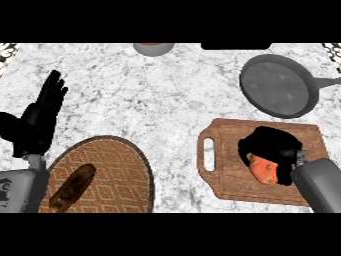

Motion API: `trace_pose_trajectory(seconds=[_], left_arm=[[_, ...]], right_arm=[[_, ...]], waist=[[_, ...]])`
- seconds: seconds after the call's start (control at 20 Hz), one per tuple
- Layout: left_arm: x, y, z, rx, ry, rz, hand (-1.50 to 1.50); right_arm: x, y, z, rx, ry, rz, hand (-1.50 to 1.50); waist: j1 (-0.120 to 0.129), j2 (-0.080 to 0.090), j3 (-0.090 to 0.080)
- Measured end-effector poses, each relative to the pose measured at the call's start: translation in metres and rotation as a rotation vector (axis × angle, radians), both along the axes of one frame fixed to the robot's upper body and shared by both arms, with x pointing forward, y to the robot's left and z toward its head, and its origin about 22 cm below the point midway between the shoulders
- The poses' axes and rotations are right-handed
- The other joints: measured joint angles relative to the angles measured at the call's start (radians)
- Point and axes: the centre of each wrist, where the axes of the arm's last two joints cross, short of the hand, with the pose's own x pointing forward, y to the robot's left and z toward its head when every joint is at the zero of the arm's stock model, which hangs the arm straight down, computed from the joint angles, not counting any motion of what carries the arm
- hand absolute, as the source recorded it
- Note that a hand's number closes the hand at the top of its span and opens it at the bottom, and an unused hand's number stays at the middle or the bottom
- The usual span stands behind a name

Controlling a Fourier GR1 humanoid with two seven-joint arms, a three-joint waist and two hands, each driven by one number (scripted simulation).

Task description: Pick the squash from the cutting board and place it in the pan

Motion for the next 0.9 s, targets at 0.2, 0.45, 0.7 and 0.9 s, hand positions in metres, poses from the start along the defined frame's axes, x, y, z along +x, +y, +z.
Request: trace_pose_trajectory(seconds=[0.2, 0.45, 0.7, 0.9], left_arm=[[-0.004, 0.007, -0.005, -0.001, 0.007, 0.023, 0.0], [-0.007, 0.013, -0.003, -0.001, 0.004, 0.026, 0.0], [-0.006, 0.013, -0.001, 0.0, 0.005, 0.027, 0.0], [-0.005, 0.01, -0.005, -0.001, 0.002, 0.014, 0.0]], right_arm=[[-0.028, 0.04, -0.008, -0.003, -0.006, -0.154, 1.5], [-0.061, 0.076, 0.012, 0.12, -0.135, -0.328, 1.5], [-0.085, 0.092, 0.06, 0.326, -0.33, -0.428, 1.5], [-0.096, 0.083, 0.088, 0.443, -0.416, -0.517, 1.5]], waist=[[-0.022, -0.009, -0.006], [-0.029, -0.009, -0.002], [-0.026, -0.005, 0.002], [-0.013, 0.0, 0.003]])
